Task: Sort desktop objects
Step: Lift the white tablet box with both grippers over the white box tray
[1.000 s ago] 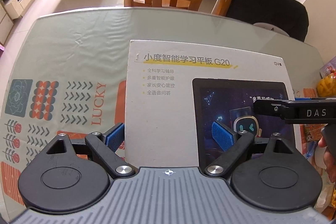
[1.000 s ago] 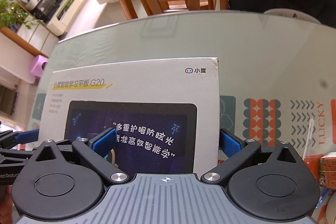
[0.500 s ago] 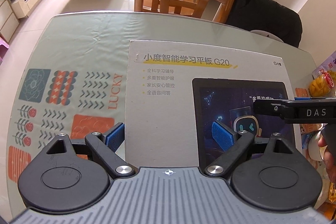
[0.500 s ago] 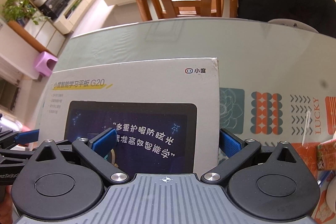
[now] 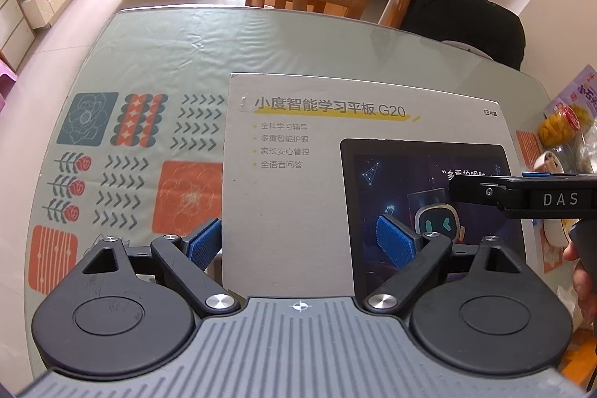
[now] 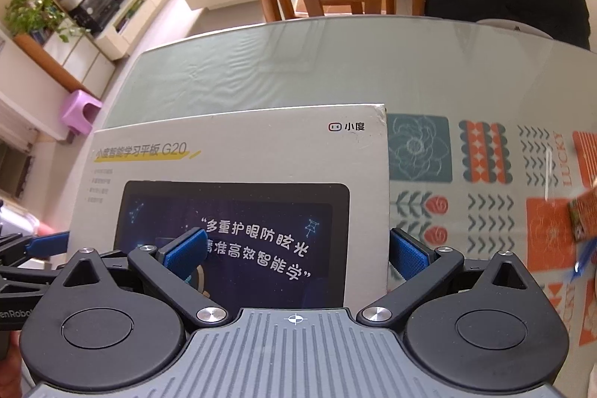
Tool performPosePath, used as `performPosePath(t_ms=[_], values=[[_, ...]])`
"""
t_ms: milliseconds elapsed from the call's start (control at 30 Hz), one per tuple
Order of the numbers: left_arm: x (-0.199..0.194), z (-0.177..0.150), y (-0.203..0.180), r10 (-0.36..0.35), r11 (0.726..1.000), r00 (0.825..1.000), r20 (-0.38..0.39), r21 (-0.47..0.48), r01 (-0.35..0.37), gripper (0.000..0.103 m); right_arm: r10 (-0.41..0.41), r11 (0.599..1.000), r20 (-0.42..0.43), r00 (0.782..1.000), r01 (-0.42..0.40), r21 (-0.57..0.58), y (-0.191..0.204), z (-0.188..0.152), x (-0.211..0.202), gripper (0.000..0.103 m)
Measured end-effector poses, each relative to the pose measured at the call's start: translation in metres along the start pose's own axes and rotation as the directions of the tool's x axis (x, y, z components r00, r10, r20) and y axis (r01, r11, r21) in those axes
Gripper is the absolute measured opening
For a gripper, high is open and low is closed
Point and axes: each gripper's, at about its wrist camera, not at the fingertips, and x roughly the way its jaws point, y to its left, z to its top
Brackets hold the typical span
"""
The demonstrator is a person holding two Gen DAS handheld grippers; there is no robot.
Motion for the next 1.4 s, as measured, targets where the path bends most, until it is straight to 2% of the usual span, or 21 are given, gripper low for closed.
performPosePath(t_ms=[333,567,700,867,1133,1400], values=[[-0.026,-0.039,0.011,-0.045,0.996,0.999,-0.003,0.076,0.045,0.103,-0.037,0.997,0.036,0.999,0.034,0.07,0.019,-0.051,-0.02,0.103],[-0.036,-0.07,0.002,-0.06,0.991,0.998,-0.016,0.115,0.062,0.103,-0.034,0.997,0.039,0.999,0.031,0.072,0.013,-0.09,-0.037,0.103],[-0.048,-0.085,-0.01,-0.063,0.989,0.998,0.003,0.135,0.062,0.103,-0.031,0.997,0.039,0.999,0.028,0.07,0.009,-0.113,-0.046,0.103],[-0.065,-0.107,-0.026,-0.055,0.991,0.998,0.017,0.121,0.053,0.103,-0.027,0.997,0.04,0.999,0.024,0.068,0.005,-0.141,-0.058,0.103],[-0.09,-0.166,-0.047,-0.037,0.996,0.999,0.01,0.087,0.036,0.103,-0.02,0.998,0.04,0.999,0.018,0.064,-0.003,-0.186,-0.077,0.103],[-0.108,-0.221,-0.048,0.003,0.999,1.0,0.004,0.052,-0.003,0.103,0.004,0.999,0.017,1.0,-0.005,0.041,0.0,-0.232,-0.089,0.103]])
